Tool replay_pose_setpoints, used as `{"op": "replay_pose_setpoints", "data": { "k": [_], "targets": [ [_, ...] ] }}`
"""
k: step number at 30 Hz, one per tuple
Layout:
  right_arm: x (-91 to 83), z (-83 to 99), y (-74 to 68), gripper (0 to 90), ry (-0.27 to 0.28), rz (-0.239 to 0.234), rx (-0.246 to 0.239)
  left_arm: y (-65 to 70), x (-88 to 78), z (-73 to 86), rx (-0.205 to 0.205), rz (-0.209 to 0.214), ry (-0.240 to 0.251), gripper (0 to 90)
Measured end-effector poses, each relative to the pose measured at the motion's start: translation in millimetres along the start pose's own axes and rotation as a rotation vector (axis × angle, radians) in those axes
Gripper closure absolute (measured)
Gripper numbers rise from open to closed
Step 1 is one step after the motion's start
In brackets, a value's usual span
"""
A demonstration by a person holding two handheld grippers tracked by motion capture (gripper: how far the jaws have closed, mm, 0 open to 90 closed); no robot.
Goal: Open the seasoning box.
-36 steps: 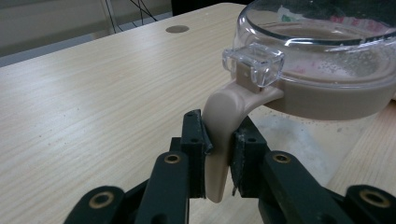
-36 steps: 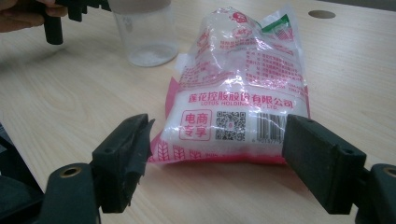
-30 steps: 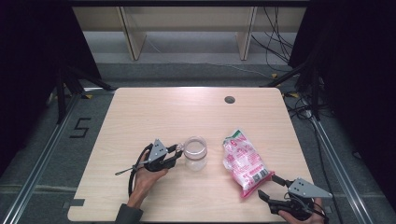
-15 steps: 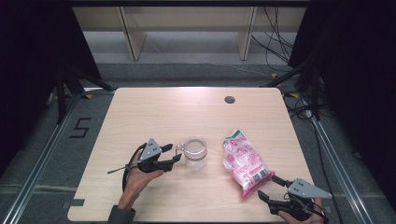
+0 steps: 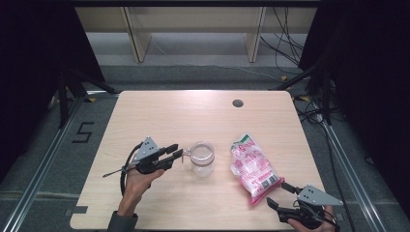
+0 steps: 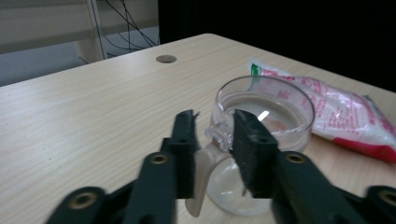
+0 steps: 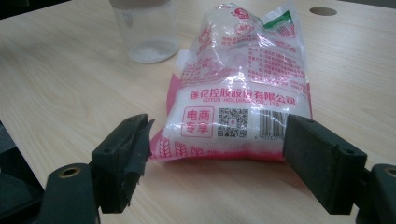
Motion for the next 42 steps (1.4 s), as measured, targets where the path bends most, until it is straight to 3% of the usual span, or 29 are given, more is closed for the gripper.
{"op": "replay_pose_setpoints", "data": {
  "k": [1,3,8,10,14,15,19,24,27,28,29,32,34,36,39,40,42],
  "targets": [
    [0.0,1.1,-0.9,24.1,-0.012,-0.006,0.0,-0.2,-0.5,-1.0,0.016,-0.009,-0.01,78.8],
    [0.2,-0.5,1.2,24.2,0.004,0.008,-0.023,0.0,0.6,-3.5,0.022,-0.017,-0.008,82.9],
    [0.4,1.0,0.4,24.1,-0.01,0.006,-0.017,0.8,8.2,-7.5,0.021,-0.022,-0.005,86.4],
    [0.3,0.7,-1.2,24.2,-0.011,0.001,0.009,-0.1,13.0,-7.9,0.041,-0.022,-0.017,87.1],
    [0.4,0.9,0.1,24.1,-0.011,0.008,0.0,-1.5,20.6,-4.1,0.032,-0.013,-0.027,87.2],
    [-0.1,1.9,-2.8,24.1,-0.024,0.004,0.031,-2.2,22.2,-2.3,0.036,-0.015,-0.04,87.1],
    [1.5,1.1,-1.3,24.1,-0.013,0.003,-0.009,-2.0,26.5,0.0,0.026,-0.015,-0.052,86.5],
    [1.4,1.8,-2.4,23.2,-0.025,-0.005,-0.007,-2.8,26.2,-0.1,0.033,-0.013,-0.055,86.5],
    [3.8,0.9,-2.7,22.3,-0.019,0.009,0.005,-3.2,26.1,0.5,0.008,-0.002,-0.046,86.3],
    [4.6,1.1,-4.0,19.1,-0.03,0.031,0.033,-3.1,26.0,0.6,-0.003,-0.001,-0.044,86.1],
    [6.8,-1.1,-2.6,17.4,-0.015,0.037,0.01,-3.0,26.2,0.5,0.003,-0.003,-0.041,86.0],
    [12.1,-10.4,-7.7,15.3,0.015,0.048,0.032,-2.9,26.3,0.4,0.0,-0.001,-0.037,85.9],
    [15.1,-14.9,-8.0,15.4,0.033,0.05,0.015,-3.1,26.3,0.5,0.003,-0.004,-0.04,85.9],
    [25.2,-24.3,-20.6,29.0,0.032,-0.009,-0.018,-3.3,26.7,0.4,0.017,0.002,-0.042,85.9],
    [33.8,-28.1,-31.1,33.0,-0.001,-0.018,-0.023,-3.2,26.2,0.8,0.006,-0.001,-0.039,85.9],
    [40.3,-33.7,-31.8,40.3,0.024,-0.017,-0.089,-3.3,26.1,0.8,0.005,0.0,-0.036,85.9],
    [55.1,-43.9,-42.3,51.1,0.02,-0.043,-0.151,-3.6,25.5,1.4,0.007,0.006,-0.032,85.9]
  ]
}}
Point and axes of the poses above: each handheld gripper's, and its own axes: x roughly forward along the jaws, z roughly out of its underside, y roughly to its right, the point moved 9 cm from there along x, roughly forward along the jaws, and after that the axes turned 4 degrees about z, right-handed, at the moved point
